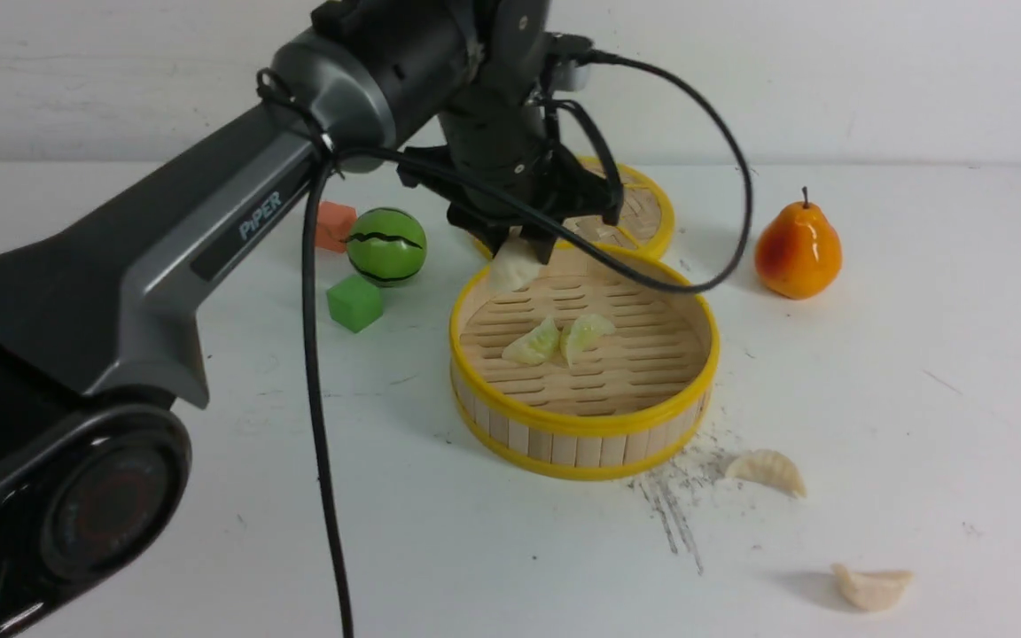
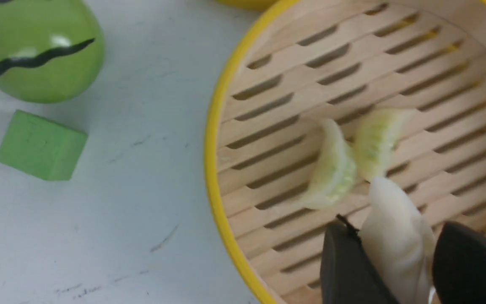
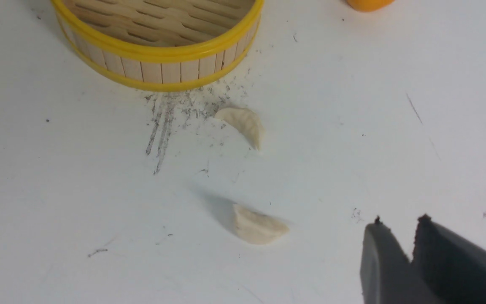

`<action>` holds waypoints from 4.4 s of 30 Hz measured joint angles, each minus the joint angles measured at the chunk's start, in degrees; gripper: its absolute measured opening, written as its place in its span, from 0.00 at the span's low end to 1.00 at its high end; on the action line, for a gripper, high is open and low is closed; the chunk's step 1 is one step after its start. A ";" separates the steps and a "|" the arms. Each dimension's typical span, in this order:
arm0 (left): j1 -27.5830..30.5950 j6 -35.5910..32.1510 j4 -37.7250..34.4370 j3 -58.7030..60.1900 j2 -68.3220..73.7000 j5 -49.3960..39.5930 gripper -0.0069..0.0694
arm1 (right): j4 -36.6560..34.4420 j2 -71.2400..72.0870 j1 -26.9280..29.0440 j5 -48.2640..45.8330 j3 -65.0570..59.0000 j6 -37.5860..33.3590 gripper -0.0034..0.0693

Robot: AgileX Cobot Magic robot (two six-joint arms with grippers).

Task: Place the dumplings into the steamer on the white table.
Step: 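Place the dumpling into the bamboo steamer basket with the left gripper, then reach for and grasp a dumpling lying on the table beside the steamer, then place the dumpling in the bamboo steamer basket with the right gripper, then reach for and grasp a dumpling lying on the table beside the steamer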

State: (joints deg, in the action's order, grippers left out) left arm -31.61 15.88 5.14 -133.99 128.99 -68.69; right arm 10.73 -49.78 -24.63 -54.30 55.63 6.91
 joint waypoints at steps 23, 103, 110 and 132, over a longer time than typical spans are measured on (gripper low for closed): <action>1.56 1.77 0.82 -4.53 6.56 -2.09 0.72 | 0.87 0.00 0.00 4.25 -3.82 0.00 0.24; 1.56 -8.33 -6.79 90.70 -87.70 10.49 0.07 | -13.37 -60.97 -1.39 2.12 46.18 -20.39 0.30; 1.56 -8.33 -6.79 90.70 -87.70 10.49 0.07 | -5.50 -69.89 -1.40 6.15 46.18 -5.45 0.30; 1.56 -8.33 -7.64 90.70 -87.70 8.28 0.08 | -4.83 -60.44 -1.40 -16.48 53.24 -12.83 0.69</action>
State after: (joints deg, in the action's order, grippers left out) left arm -30.05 7.55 -2.49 -43.29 41.29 -60.40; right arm 5.90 -110.22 -26.03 -70.78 108.87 -5.92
